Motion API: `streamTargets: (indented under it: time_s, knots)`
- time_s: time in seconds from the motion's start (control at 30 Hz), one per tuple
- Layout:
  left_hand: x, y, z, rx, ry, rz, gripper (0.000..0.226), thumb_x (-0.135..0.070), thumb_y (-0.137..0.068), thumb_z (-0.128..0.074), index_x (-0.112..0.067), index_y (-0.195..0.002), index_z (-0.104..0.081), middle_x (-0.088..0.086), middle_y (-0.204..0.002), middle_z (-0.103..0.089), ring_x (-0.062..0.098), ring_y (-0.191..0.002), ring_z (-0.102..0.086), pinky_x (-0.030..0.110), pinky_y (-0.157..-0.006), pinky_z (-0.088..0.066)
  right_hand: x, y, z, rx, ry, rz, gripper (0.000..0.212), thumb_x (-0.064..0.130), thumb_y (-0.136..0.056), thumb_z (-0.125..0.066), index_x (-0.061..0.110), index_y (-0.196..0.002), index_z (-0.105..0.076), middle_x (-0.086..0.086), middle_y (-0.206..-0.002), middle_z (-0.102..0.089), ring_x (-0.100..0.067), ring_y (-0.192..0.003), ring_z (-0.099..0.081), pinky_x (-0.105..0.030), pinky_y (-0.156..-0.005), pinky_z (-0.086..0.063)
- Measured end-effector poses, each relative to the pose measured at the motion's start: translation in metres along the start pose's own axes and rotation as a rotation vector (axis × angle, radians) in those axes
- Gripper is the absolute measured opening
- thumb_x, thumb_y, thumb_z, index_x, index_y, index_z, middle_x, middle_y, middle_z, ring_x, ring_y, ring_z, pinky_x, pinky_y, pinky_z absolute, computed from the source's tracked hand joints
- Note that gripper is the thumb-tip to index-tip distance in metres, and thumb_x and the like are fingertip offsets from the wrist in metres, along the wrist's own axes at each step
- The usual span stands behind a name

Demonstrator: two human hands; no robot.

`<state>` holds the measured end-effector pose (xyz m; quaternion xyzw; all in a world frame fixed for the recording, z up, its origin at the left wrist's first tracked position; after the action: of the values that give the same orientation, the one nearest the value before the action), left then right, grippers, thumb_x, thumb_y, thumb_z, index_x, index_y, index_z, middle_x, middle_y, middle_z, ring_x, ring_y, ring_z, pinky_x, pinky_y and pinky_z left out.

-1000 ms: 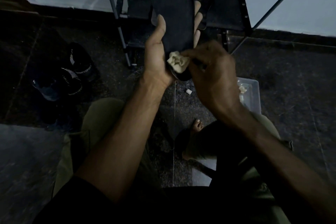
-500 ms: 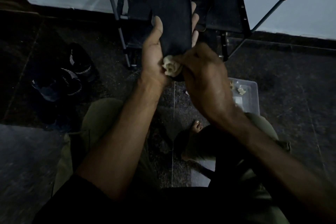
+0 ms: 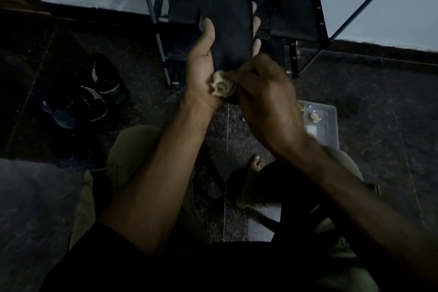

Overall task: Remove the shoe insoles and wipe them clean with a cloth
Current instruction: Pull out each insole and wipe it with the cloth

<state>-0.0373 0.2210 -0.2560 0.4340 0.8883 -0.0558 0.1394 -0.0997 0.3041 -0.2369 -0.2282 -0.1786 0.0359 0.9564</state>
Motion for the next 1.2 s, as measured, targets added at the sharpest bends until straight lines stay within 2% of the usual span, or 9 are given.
streamTargets:
  time_s: [0.17, 0.33, 0.47, 0.6, 0.67, 0.77, 0.87, 1.07, 1.2]
  knots:
    - [0.003, 0.0, -0.002, 0.002, -0.074, 0.02, 0.064, -0.048, -0.104, -0.012, -0.008, -0.154, -0.011, 0.006, -0.163, -0.009, 0.021, -0.15, -0.011, 0.036, -0.122, -0.009, -0.003, -0.005, 0.004, -0.001, -0.03, 0.026, 0.027, 0.017, -0.092, -0.053, 0.001, -0.096, -0.074, -0.016, -0.089, -0.062, -0.031, -0.078, -0.059, -0.039, -0.062, -0.049]
    - [0.009, 0.0, -0.004, 0.043, -0.073, 0.078, 0.074, -0.056, -0.101, -0.011, -0.005, -0.154, -0.008, 0.009, -0.162, -0.008, 0.022, -0.149, -0.011, 0.035, -0.122, -0.012, -0.007, -0.035, 0.007, -0.097, -0.001, -0.015, 0.03, 0.019, -0.091, -0.051, 0.0, -0.093, -0.074, -0.017, -0.089, -0.063, -0.027, -0.077, -0.06, -0.023, -0.061, -0.038]
    - [0.003, 0.001, 0.004, 0.027, -0.063, 0.037, 0.065, -0.049, -0.104, -0.013, -0.007, -0.154, -0.012, 0.008, -0.162, -0.01, 0.023, -0.15, -0.011, 0.038, -0.123, -0.007, 0.002, -0.005, -0.005, -0.012, -0.003, 0.039, 0.015, 0.008, -0.088, -0.061, -0.001, -0.09, -0.073, -0.015, -0.088, -0.062, -0.029, -0.077, -0.057, -0.04, -0.06, -0.048]
    - [0.002, 0.001, 0.001, -0.012, -0.093, 0.031, 0.064, -0.049, -0.103, -0.013, -0.008, -0.153, -0.017, 0.005, -0.163, -0.011, 0.021, -0.149, -0.013, 0.036, -0.122, -0.009, 0.0, 0.011, -0.003, 0.025, -0.034, 0.051, 0.021, 0.016, -0.093, -0.058, 0.001, -0.092, -0.073, -0.014, -0.09, -0.062, -0.032, -0.078, -0.056, -0.046, -0.062, -0.046]
    - [0.005, 0.0, -0.001, -0.003, -0.088, 0.042, 0.065, -0.049, -0.103, -0.012, -0.004, -0.149, -0.025, 0.007, -0.162, -0.013, 0.022, -0.149, -0.014, 0.036, -0.122, -0.011, -0.002, -0.001, 0.002, -0.018, -0.026, 0.046, 0.028, 0.02, -0.093, -0.054, 0.002, -0.089, -0.074, -0.014, -0.088, -0.062, -0.029, -0.076, -0.057, -0.038, -0.063, -0.045]
    - [0.011, 0.0, -0.004, 0.046, -0.071, 0.09, 0.071, -0.054, -0.102, -0.013, -0.005, -0.154, -0.013, 0.011, -0.162, -0.008, 0.025, -0.149, -0.011, 0.038, -0.122, -0.011, -0.007, -0.029, 0.005, -0.138, -0.007, 0.001, 0.021, 0.012, -0.089, -0.057, 0.001, -0.087, -0.075, -0.016, -0.083, -0.062, -0.027, -0.07, -0.057, -0.025, -0.061, -0.041]
    - [0.008, 0.0, 0.0, 0.057, -0.076, 0.088, 0.074, -0.054, -0.101, -0.015, -0.004, -0.154, -0.009, 0.014, -0.162, -0.007, 0.027, -0.149, -0.011, 0.04, -0.122, -0.009, -0.004, -0.04, 0.0, -0.167, 0.032, -0.015, 0.017, 0.011, -0.087, -0.062, 0.002, -0.087, -0.075, -0.017, -0.083, -0.062, -0.031, -0.07, -0.058, -0.035, -0.054, -0.048]
    - [-0.008, 0.0, 0.008, -0.009, 0.006, -0.012, 0.064, -0.048, -0.105, -0.015, -0.008, -0.155, -0.012, 0.006, -0.162, -0.011, 0.023, -0.149, -0.013, 0.036, -0.122, -0.011, 0.011, 0.011, -0.008, 0.006, -0.02, 0.022, 0.017, 0.011, -0.087, -0.063, 0.007, -0.101, -0.073, -0.011, -0.093, -0.062, -0.03, -0.081, -0.056, -0.045, -0.065, -0.045]
    - [-0.007, 0.0, 0.002, -0.026, -0.006, -0.044, 0.065, -0.05, -0.104, -0.013, -0.01, -0.155, -0.009, 0.003, -0.163, -0.007, 0.02, -0.15, -0.009, 0.036, -0.122, -0.007, 0.009, 0.008, -0.005, -0.007, -0.004, -0.004, 0.018, 0.013, -0.089, -0.062, 0.009, -0.102, -0.073, -0.01, -0.093, -0.063, -0.031, -0.079, -0.056, -0.046, -0.064, -0.046]
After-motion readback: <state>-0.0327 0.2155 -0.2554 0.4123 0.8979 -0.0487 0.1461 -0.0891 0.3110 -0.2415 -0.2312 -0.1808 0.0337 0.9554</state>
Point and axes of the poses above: each hand's wrist, its own y-axis away from the middle knuckle, its own z-axis out of the back of the hand, x = y × z, the point moved 2 cm from there along -y, towards the middle knuckle
